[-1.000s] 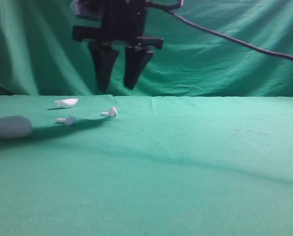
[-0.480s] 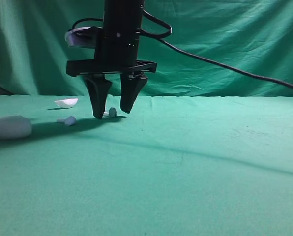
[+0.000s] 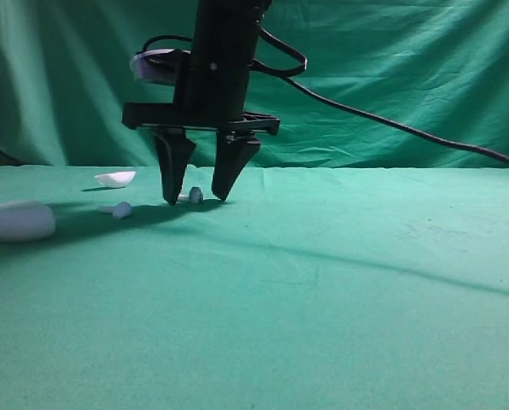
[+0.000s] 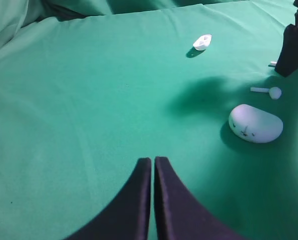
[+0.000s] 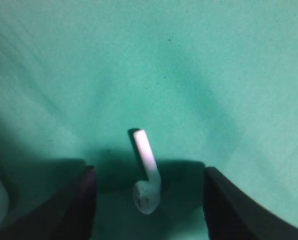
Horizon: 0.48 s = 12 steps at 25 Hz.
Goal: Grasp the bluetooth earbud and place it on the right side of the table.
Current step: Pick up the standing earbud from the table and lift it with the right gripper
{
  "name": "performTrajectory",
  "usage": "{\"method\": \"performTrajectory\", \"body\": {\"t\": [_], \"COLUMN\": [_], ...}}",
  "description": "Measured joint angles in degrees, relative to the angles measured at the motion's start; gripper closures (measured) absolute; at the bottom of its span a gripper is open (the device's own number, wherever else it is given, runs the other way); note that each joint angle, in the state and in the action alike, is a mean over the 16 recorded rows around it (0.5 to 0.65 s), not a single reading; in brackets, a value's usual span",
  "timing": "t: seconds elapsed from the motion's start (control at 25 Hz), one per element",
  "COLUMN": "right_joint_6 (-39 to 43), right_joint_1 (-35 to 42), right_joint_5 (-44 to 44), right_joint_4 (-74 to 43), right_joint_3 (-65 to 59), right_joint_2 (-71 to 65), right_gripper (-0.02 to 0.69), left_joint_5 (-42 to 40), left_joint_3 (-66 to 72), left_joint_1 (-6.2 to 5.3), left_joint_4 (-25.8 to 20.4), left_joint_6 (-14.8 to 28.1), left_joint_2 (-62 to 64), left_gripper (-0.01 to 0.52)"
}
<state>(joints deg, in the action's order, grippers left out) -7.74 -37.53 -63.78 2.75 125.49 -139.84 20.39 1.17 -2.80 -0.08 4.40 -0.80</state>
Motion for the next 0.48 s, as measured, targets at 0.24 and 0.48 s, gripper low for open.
{"method": "performTrajectory", "body": {"t": [0.24,0.48], "right_joint_6": [0.0,-0.2], "right_joint_1": [0.4,0.5], "right_joint_5": [0.2,-0.4], "right_joint_4": [0.9,0.8], "right_joint_3": [0.3,0.7], "right_joint_2": [-0.4,-0.6], "right_gripper": [0.37,0.489], "left_joint_5": [0.0,0.0], "left_joint_3": [0.0,0.0], "left_joint_1": [0.0,0.0], "left_joint_4": [0.0,0.0], "left_joint_6": [0.0,0.0], "left_joint_2": [0.0,0.0], "left_gripper": [0.514,0.514]}}
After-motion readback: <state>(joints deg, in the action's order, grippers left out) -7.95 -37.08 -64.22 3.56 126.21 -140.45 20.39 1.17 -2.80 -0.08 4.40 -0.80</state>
